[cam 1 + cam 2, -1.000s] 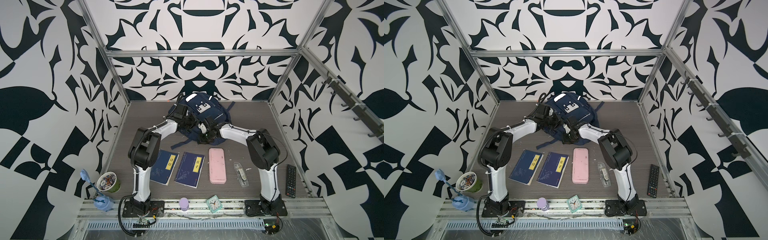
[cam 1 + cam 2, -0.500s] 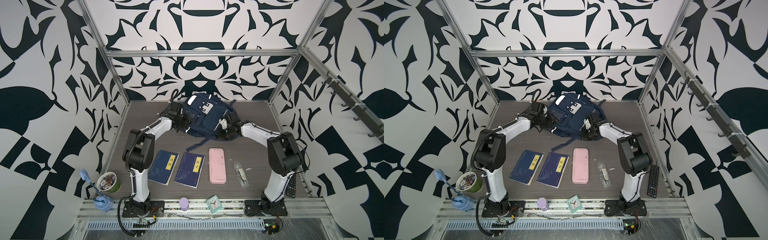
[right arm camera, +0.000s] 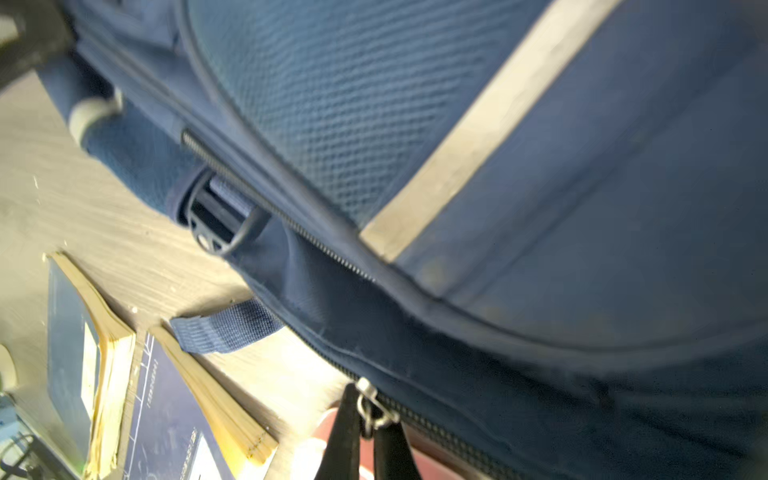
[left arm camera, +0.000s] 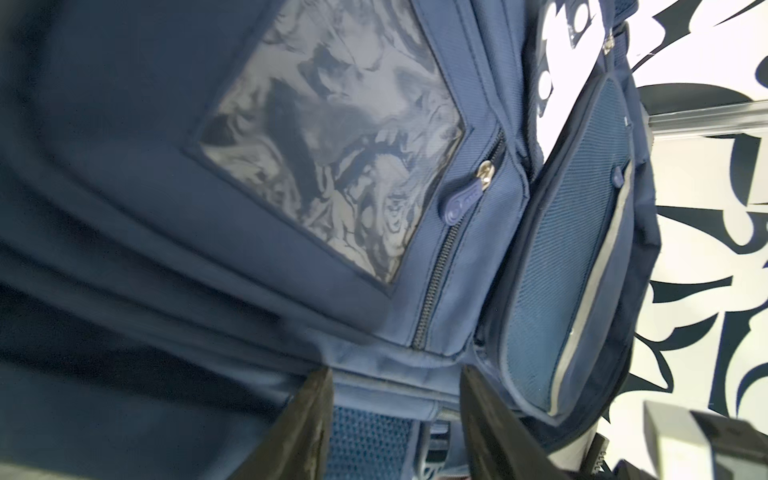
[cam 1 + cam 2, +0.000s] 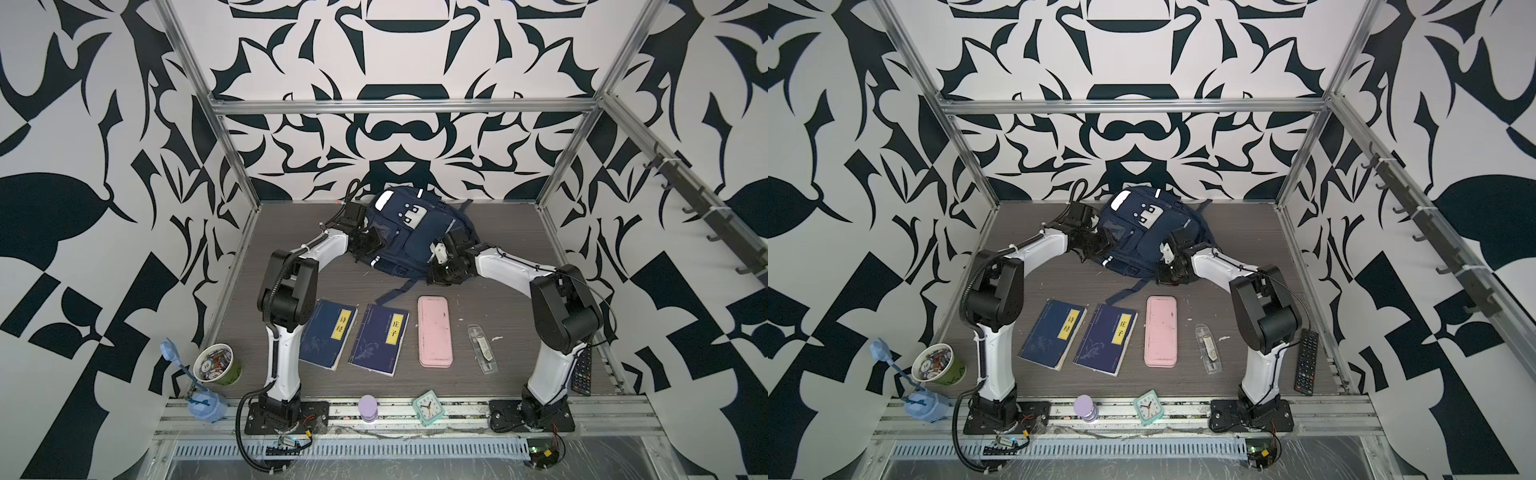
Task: Pack books, pencil case, and school supplies into a backpack
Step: Unzip the student bag at the top-center of the table.
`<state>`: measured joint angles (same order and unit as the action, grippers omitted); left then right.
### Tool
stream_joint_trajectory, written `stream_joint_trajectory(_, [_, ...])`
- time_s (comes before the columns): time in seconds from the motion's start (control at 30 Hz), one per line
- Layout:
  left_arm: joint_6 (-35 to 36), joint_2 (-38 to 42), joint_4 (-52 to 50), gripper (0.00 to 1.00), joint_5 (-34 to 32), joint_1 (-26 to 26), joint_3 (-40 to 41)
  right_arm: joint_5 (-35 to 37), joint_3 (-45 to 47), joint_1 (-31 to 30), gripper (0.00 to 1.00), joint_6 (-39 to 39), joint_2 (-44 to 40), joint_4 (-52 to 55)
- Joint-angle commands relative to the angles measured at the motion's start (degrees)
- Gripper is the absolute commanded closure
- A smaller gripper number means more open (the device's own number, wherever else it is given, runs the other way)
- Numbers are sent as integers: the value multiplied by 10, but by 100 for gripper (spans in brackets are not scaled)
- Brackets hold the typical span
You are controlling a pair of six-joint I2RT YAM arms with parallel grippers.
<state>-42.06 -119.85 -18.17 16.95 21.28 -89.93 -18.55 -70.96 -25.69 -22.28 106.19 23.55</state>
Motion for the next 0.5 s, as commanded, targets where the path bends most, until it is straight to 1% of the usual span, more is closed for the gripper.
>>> stream_joint_trajectory(0.0, [-4, 1, -7, 48, 11, -2, 19, -1, -17, -25, 100, 12, 10, 3])
stream_joint_trajectory(0.17, [-18, -16, 11, 48, 33, -2, 29, 4, -64, -57, 100, 11, 55, 17])
stream_joint_trajectory(0.47, [-31, -31, 28, 49, 48, -2, 31, -4, -145, -82, 100, -2, 121, 29])
